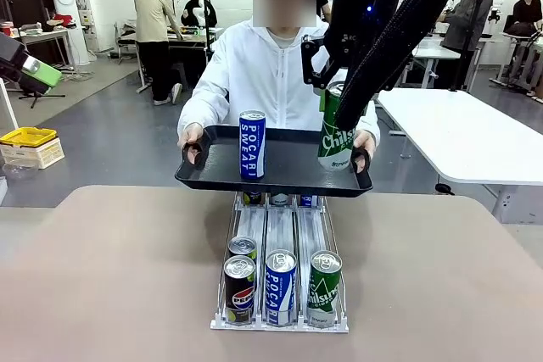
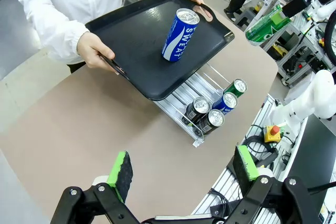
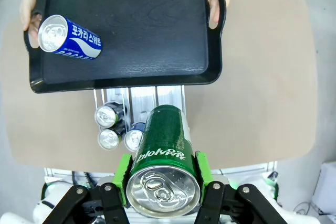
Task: Retrieve and hand over the desired beverage to the person.
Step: Place the picked can on the Handle tray extended by the person.
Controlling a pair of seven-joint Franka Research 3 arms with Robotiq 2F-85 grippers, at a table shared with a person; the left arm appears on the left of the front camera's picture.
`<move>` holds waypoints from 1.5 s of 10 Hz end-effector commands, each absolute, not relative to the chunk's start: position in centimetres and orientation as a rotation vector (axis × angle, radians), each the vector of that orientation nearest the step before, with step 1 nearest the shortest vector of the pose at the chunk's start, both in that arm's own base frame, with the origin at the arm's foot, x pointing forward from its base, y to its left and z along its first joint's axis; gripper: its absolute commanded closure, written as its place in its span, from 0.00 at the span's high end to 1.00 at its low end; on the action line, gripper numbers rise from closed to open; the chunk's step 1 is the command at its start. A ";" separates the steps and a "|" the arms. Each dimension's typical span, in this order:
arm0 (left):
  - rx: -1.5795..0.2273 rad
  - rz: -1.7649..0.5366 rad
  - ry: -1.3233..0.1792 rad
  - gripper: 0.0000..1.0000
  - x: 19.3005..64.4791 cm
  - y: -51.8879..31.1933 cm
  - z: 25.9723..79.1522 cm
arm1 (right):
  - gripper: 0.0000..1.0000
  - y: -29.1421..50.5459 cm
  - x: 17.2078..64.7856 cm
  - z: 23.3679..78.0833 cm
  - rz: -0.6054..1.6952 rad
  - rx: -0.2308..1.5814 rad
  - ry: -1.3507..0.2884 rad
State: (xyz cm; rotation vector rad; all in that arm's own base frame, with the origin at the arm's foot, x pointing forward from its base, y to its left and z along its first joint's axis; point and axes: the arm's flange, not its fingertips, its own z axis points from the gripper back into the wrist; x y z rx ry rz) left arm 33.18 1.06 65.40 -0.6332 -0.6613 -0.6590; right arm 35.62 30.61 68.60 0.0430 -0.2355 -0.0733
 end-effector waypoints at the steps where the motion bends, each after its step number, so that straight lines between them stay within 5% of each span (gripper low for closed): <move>1: -0.647 -0.677 -0.677 1.00 33.3 1.3 65.4 | 0.58 31.1 38.3 69.4 -0.082 0.060 -0.205; 8: -0.647 -0.677 -0.677 1.00 33.3 1.3 65.4 | 0.58 32.0 49.2 70.0 -0.144 0.085 -0.114; 15: -0.647 -0.677 -0.677 1.00 33.3 1.3 65.4 | 0.58 33.2 54.7 64.8 -0.104 0.089 -0.132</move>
